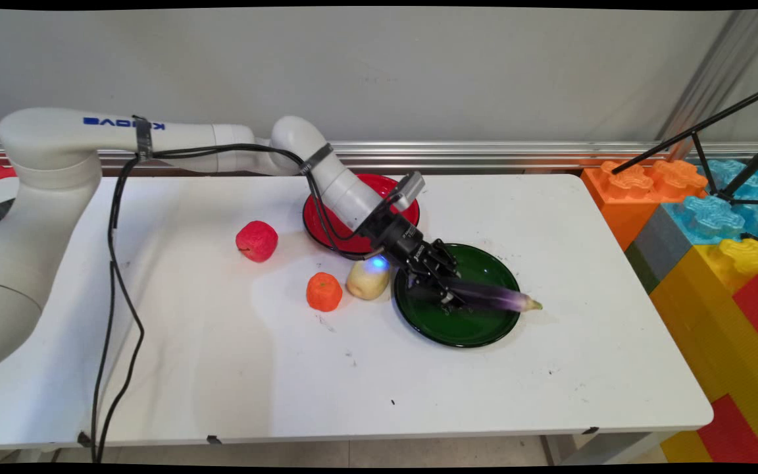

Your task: Place the picked object on the table

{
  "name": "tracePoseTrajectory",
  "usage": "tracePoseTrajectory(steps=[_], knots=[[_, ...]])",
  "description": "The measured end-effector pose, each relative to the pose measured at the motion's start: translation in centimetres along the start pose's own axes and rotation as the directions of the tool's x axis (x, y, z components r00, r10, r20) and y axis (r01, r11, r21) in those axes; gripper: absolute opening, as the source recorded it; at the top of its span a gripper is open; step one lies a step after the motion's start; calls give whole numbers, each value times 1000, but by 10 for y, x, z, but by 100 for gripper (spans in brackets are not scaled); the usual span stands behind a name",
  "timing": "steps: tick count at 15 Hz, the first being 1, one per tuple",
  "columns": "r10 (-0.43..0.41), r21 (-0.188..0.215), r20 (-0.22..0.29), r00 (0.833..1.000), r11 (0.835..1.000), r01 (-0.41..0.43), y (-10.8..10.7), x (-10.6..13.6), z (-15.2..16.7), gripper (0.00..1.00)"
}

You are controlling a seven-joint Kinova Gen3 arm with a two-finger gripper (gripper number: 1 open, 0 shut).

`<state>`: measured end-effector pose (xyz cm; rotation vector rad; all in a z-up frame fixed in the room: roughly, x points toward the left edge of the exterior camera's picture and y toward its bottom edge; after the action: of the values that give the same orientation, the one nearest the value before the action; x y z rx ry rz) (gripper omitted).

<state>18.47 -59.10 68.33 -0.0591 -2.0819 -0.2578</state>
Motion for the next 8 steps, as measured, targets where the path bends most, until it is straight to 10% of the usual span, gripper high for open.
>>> tracePoseTrajectory(steps=[8], knots=[[-40,40,-77,996,998,43,29,17,-46,0]])
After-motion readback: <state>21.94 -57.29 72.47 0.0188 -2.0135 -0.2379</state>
